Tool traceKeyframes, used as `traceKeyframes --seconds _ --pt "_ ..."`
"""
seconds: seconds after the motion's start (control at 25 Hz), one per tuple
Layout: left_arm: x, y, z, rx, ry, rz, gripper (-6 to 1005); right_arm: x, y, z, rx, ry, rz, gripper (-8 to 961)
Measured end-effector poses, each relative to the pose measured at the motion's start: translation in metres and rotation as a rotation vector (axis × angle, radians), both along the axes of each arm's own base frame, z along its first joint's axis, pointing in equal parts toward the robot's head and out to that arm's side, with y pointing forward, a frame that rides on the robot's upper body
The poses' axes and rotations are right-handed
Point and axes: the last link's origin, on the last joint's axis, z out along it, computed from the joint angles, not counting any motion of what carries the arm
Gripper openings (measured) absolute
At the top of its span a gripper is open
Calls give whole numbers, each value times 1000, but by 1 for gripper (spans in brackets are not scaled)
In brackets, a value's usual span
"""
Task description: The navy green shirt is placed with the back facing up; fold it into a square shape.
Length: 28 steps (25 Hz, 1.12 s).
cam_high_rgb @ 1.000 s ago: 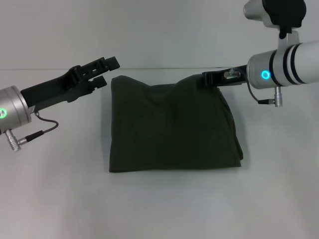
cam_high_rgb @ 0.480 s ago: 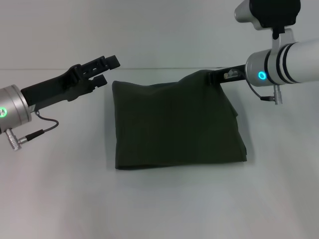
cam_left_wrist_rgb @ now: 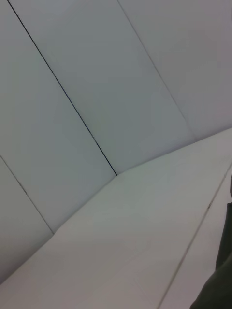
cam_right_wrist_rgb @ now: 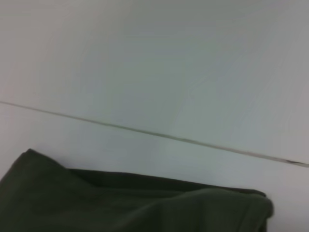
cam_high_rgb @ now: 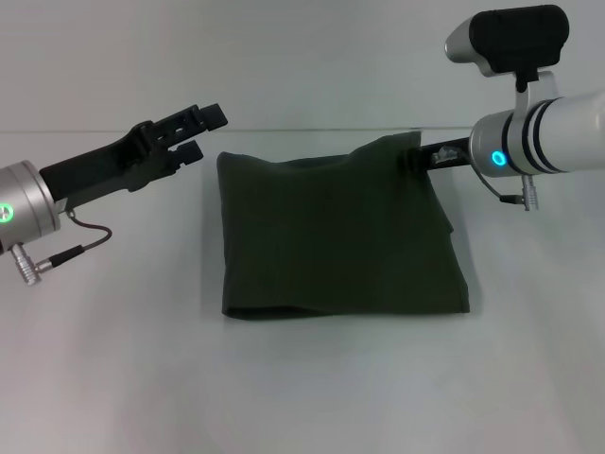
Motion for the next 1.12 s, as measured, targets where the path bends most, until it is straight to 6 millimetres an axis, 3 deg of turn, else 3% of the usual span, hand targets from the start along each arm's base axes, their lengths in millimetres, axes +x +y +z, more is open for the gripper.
traceKeyframes --seconds 0.28,0.36,0.44,0.76,0.88,1.04,1.08,1.12 --pt "-1 0 1 9 -7 5 925 9 4 9 50 1 -68 101" --pt "-1 1 1 10 -6 8 925 14 5 12 65 -5 -93 314" --pt "-1 1 1 11 -6 10 925 16 7 17 82 -3 -114 335" --pt "-4 -1 4 23 -23 19 924 8 3 65 156 213 -129 376" --pt "-5 0 4 27 -20 23 924 2 -3 57 105 285 -107 376" --pt "-5 0 4 28 -20 25 924 2 -5 25 36 314 -120 375" --pt "-6 0 4 29 -19 26 924 6 -5 9 34 273 -128 374" --pt "-6 0 4 30 -18 29 924 6 -5 9 34 273 -128 374"
